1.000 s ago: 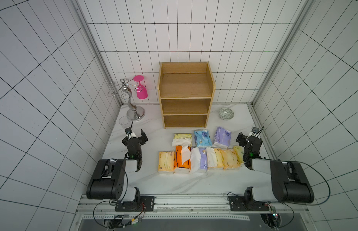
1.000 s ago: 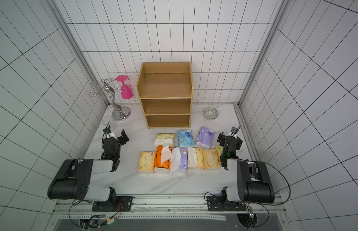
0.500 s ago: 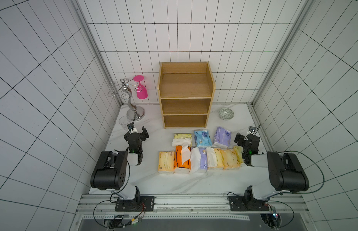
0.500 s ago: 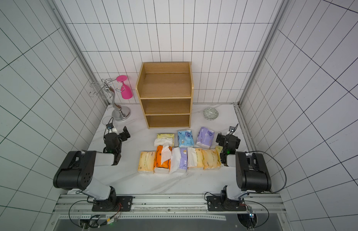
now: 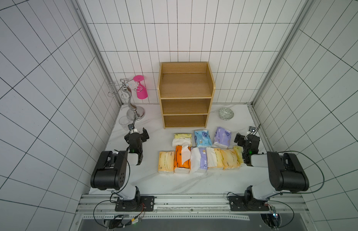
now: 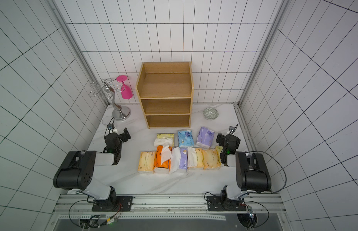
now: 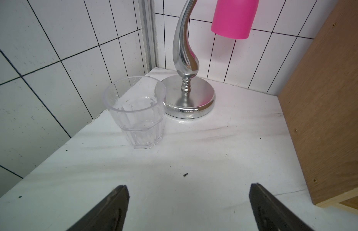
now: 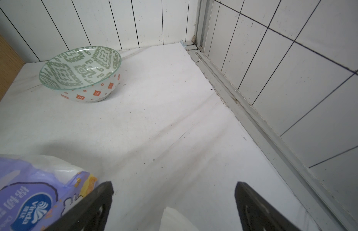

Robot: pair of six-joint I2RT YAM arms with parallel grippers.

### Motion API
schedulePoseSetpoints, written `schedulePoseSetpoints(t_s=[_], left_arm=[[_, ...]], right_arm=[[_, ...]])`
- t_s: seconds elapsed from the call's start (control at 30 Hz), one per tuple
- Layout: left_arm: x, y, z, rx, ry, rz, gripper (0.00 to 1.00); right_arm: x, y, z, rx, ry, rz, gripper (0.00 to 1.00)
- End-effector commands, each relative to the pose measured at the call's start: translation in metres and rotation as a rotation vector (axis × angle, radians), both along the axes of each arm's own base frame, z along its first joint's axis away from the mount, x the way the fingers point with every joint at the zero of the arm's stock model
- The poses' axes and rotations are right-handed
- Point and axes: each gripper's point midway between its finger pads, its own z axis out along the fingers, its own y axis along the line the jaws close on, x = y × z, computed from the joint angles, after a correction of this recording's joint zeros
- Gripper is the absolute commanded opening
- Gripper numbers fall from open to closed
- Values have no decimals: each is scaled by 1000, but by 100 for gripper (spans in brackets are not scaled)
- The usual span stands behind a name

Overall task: Remove the tissue boxes from the shelf
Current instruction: Reset both arms

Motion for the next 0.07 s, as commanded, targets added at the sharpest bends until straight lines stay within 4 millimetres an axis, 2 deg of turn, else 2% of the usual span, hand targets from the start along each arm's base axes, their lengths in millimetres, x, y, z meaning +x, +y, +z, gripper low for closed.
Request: schedulePoseSetpoints(t_s=[0.0,0.03], left_arm=[[5,-3,10,16,-16,-12,98],[5,-3,10,19,-16,-13,98]], right_arm=[[9,-3,12,-1,-28,-4,99],[8,-3,12,-1,-27,-4,99]])
